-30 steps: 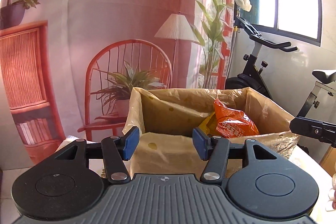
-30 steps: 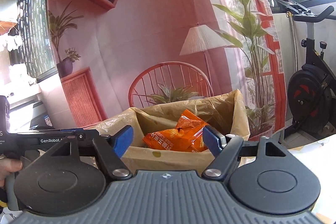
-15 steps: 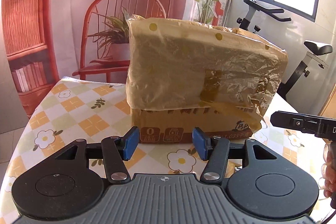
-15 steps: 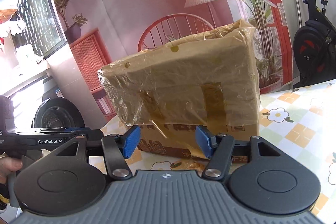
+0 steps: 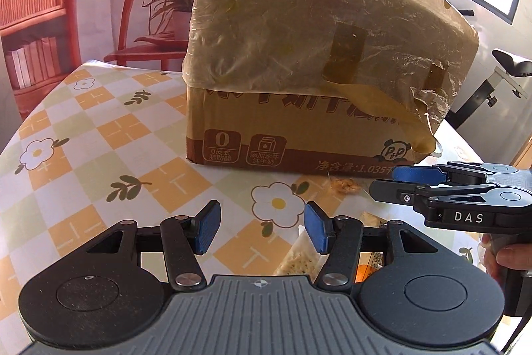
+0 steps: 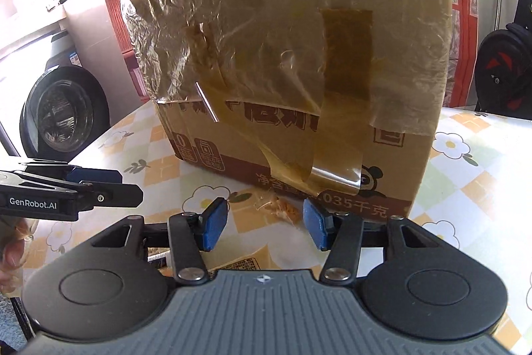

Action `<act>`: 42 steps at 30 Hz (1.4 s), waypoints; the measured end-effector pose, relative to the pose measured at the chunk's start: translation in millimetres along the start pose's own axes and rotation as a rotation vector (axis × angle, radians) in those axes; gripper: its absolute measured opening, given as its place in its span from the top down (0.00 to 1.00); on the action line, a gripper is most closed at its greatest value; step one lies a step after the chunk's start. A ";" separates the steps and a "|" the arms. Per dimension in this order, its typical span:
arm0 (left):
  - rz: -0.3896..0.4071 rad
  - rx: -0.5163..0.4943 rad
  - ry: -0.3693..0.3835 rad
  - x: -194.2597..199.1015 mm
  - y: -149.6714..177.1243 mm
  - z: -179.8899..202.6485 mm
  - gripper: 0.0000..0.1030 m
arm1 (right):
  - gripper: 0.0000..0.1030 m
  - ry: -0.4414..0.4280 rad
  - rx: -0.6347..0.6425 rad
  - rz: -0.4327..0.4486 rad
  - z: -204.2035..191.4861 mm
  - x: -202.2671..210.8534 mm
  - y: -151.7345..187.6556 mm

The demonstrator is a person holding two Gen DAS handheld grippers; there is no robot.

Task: Organize snacks
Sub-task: 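Lower both tools back toward the cracker packet beside the box, then grasp the white cracker packet with the left tool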

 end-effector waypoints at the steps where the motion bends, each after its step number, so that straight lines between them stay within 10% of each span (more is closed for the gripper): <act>1: -0.005 0.005 0.000 -2.2 2.0 -0.6 0.44 | 0.47 0.003 0.020 -0.005 -1.1 -5.7 -0.4; 15: -0.026 0.037 -0.010 -19.6 9.1 -12.4 0.44 | 0.53 0.011 0.154 -0.094 -2.4 -57.7 7.3; 22: -0.008 0.047 -0.013 -13.2 10.2 -13.0 0.44 | 0.73 0.012 0.135 -0.115 7.1 -55.1 13.4; 42: -0.070 -0.060 0.099 -6.2 36.2 15.4 0.44 | 0.79 -0.036 -0.067 -0.007 11.7 14.7 20.4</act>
Point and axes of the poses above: each gripper's, at about its wrist camera, not at the fingertips, and x roughly against the way its jaws point, z to its right, y to its underside, the point moved 5 cm from there along -x, roughly the way its jaws point, and after that the axes turned 6 degrees about y, right-handed, at the moved point
